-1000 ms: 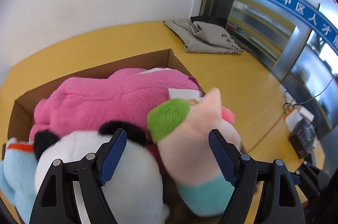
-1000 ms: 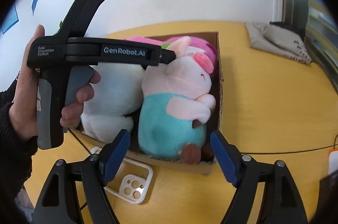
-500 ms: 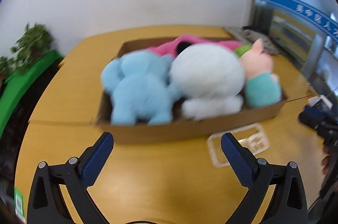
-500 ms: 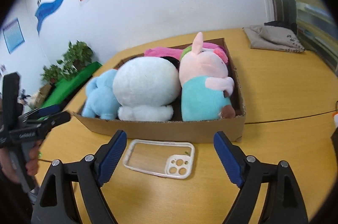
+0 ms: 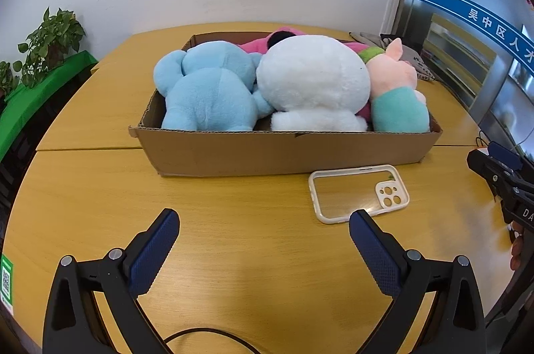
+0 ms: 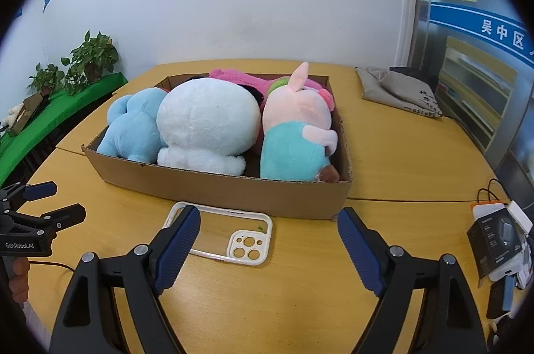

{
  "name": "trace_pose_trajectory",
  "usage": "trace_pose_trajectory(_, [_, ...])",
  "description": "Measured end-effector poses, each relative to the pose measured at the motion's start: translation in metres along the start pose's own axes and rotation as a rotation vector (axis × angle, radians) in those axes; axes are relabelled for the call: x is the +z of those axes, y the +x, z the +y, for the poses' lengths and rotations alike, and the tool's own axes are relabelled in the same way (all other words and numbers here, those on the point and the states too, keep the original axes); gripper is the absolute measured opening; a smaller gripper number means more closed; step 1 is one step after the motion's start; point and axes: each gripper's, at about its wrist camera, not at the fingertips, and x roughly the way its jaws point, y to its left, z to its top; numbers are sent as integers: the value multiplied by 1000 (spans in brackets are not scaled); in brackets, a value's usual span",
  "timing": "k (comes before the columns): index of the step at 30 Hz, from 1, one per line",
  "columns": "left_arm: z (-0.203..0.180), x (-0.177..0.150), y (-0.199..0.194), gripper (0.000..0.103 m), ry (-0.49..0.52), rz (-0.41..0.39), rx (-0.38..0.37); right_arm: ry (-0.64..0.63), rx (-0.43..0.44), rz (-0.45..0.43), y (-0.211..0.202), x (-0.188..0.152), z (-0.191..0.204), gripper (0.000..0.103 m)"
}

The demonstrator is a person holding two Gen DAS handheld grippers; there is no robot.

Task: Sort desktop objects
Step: 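Withdraw both grippers and move toward the white phone case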

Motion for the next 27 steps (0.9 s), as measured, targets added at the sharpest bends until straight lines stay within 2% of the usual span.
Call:
trace_pose_trajectory(11, [0,0,5,103,-19,-2,5,3,20,11,8,-3,3,85])
trace_pose_trajectory(27, [-2,2,14,103,-22,10,-5,21,5,28,18,-4,-2,85])
